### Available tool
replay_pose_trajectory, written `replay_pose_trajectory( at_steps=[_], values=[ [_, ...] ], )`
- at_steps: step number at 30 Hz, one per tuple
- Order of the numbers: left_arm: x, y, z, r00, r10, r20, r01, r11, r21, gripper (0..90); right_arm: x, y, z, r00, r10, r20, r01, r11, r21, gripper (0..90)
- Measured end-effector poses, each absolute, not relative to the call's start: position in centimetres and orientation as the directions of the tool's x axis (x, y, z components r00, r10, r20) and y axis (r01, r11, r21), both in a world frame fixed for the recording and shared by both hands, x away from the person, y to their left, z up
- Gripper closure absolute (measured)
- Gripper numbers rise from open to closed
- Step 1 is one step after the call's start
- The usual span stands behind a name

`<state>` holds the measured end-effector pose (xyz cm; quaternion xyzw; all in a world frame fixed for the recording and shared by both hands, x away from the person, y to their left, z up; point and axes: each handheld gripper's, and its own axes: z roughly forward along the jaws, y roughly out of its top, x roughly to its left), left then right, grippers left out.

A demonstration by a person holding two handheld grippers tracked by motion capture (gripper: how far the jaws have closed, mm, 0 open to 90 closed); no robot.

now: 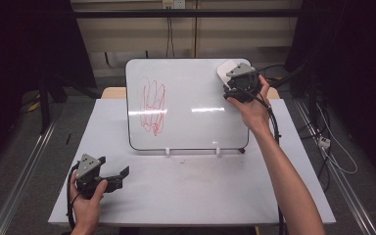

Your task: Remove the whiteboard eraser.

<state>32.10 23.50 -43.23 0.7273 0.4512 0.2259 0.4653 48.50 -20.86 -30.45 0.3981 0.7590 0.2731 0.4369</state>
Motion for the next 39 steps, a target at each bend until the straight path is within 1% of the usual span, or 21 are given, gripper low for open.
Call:
replay_pose_trajectory(
  at_steps=[7,15,20,25,31,34,39],
  values=[
    [32.1,23.4,-43.3,0.492,0.865,-0.095,0.451,-0.16,0.878,6.0,48.5,-20.9,-30.3,-0.306,0.846,-0.437,0.379,0.529,0.759,31.6],
    [32.0,23.7,-43.2,0.485,0.87,-0.093,0.444,-0.153,0.883,6.0,48.5,-21.1,-29.9,-0.32,0.859,-0.4,0.403,0.505,0.763,31.8],
    [32.1,23.5,-43.2,0.495,0.864,-0.092,0.448,-0.164,0.879,6.0,48.7,-22.0,-29.4,-0.361,0.876,-0.32,0.413,0.457,0.788,31.8],
    [32.1,23.6,-43.2,0.494,0.865,-0.09,0.45,-0.166,0.877,6.0,48.7,-22.5,-29.3,-0.373,0.886,-0.277,0.417,0.427,0.803,31.8],
    [32.1,23.6,-43.4,0.491,0.866,-0.1,0.454,-0.156,0.877,6.0,48.2,-22.9,-29.3,-0.39,0.891,-0.233,0.394,0.39,0.833,31.8],
    [32.1,23.7,-43.4,0.489,0.867,-0.095,0.456,-0.161,0.875,6.0,47.8,-22.9,-29.1,-0.387,0.891,-0.237,0.381,0.389,0.839,31.7],
    [32.0,23.8,-43.4,0.483,0.87,-0.101,0.456,-0.151,0.877,6.0,47.1,-23.4,-29.2,-0.39,0.895,-0.215,0.364,0.365,0.857,31.7]
  ],
)
